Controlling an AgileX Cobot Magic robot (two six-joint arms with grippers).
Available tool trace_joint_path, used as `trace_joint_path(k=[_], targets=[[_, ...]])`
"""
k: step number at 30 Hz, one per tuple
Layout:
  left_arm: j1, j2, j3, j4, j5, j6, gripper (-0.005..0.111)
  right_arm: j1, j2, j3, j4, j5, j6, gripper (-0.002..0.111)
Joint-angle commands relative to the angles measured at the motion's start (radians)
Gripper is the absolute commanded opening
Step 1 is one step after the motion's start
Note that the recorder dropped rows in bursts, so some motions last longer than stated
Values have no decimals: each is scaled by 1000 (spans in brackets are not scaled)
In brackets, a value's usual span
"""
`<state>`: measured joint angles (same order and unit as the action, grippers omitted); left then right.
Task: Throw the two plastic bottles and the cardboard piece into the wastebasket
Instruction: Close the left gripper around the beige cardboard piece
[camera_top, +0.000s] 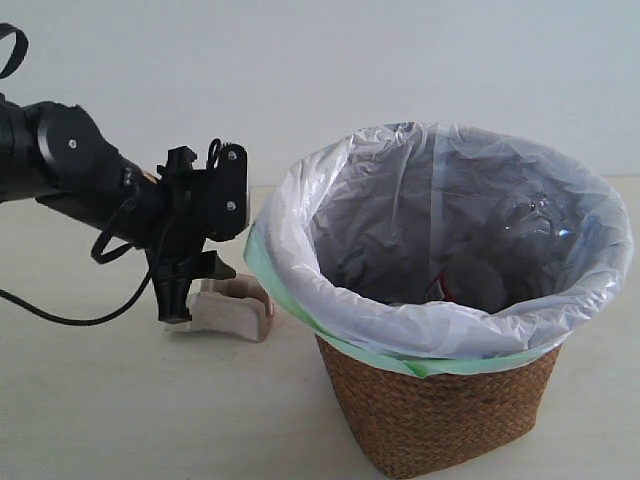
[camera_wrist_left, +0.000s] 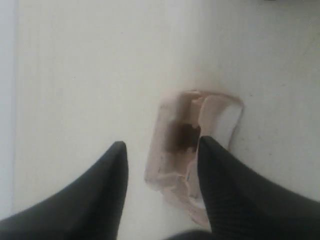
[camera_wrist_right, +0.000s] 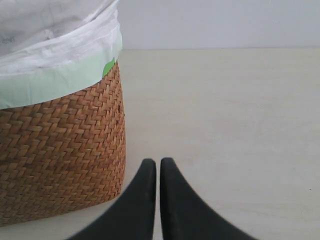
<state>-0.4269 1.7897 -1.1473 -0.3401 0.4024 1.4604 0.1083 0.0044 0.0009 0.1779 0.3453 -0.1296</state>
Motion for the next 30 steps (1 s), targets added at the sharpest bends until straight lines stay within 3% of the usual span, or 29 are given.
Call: trace_joint_path(k=[1, 7, 16, 20, 22, 28, 30], targets=[[-3, 33, -79, 52, 156, -82, 39, -6, -4, -1, -7, -4, -4, 0], [-3, 102, -184, 256, 422, -230, 30, -6, -4, -1, -7, -4, -4, 0], [-3, 92, -184, 247, 118, -393, 31, -6, -4, -1, -7, -4, -4, 0], [-3, 91, -184, 225, 172, -400, 31, -6, -4, -1, -7, -4, -4, 0], [-3, 91, -184, 237, 219, -320, 31, -6, -4, -1, -7, -4, -4, 0], [-3, 101, -184, 250, 232, -279, 57, -6, -4, -1, -7, -4, -4, 0], [-3, 106, -184, 250, 219, -279, 61, -6, -4, -1, -7, -4, -4, 0]])
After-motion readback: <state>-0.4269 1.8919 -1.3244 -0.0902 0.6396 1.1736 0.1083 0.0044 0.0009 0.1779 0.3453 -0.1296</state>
